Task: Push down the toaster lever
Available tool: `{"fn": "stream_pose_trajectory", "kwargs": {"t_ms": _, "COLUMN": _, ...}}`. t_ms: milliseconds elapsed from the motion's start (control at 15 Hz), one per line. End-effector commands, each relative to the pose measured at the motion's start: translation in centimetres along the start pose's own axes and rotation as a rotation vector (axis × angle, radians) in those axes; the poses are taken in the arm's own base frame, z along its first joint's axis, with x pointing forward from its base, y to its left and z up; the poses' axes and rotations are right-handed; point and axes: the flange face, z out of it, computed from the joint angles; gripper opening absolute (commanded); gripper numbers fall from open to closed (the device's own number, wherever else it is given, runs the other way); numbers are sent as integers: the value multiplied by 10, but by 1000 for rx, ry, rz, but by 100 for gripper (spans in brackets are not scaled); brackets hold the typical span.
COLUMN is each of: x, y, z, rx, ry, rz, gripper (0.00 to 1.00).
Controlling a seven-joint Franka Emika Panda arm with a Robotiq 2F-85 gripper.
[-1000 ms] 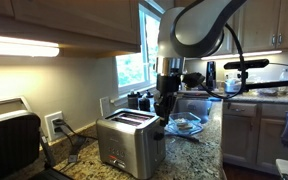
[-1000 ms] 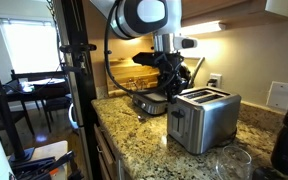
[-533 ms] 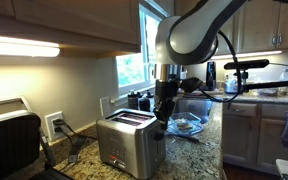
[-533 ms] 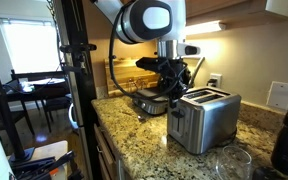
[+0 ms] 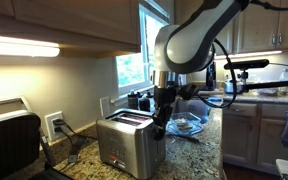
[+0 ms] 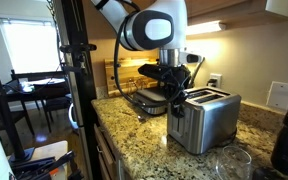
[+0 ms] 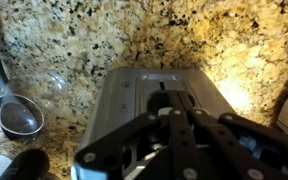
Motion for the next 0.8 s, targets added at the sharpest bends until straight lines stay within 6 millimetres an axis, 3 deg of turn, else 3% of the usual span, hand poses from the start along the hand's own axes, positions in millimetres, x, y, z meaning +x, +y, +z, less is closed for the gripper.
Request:
{"fn": "stream_pose_trajectory", "kwargs": {"t_ms": 0, "x": -4, "y": 2, "z": 10, "rx": 17, "ry": 31, "rz": -21, "gripper": 3}}
{"fn": "stream_pose_trajectory", "kwargs": {"t_ms": 467, "x": -7, "y": 3, "z": 34, "rx": 34, "ry": 22, "rz": -34, "gripper": 2}}
{"fn": "stream_pose_trajectory", "kwargs": {"t_ms": 733, "x": -2, "y": 7, "z": 69, "rx": 28, "ry": -8, "rz": -40, "gripper": 2}}
